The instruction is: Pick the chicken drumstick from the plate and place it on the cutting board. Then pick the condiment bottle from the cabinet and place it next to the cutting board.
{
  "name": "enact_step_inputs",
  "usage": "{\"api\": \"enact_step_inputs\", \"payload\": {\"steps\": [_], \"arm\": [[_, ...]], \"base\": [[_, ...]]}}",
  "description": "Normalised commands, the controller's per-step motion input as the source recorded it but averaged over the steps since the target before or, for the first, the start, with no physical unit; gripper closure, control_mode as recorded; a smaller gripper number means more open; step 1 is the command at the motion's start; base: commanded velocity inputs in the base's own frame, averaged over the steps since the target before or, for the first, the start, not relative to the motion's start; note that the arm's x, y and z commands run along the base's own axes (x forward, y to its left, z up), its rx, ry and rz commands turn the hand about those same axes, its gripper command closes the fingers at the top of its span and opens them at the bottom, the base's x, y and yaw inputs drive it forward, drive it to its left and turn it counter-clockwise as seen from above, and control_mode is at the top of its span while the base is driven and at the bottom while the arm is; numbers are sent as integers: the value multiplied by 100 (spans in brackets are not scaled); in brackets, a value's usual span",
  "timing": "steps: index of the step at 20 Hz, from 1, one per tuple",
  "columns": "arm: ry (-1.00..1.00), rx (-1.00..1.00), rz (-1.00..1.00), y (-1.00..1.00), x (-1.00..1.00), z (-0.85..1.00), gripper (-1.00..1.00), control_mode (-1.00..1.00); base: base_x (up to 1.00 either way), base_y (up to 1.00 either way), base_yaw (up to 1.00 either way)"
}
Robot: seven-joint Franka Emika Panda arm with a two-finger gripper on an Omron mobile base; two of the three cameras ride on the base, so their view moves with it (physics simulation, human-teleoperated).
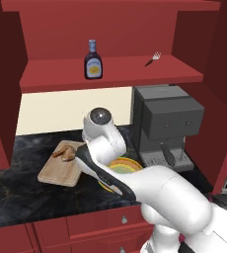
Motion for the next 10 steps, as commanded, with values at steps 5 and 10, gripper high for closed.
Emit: {"api": "enact_step_inputs", "payload": {"steps": [5, 10], "arm": [[1, 34, 0, -4, -27, 0, -100, -100], [3, 33, 0, -5, -19, 4, -100, -100]], "base": [[0, 0, 0], [0, 0, 0]]}}
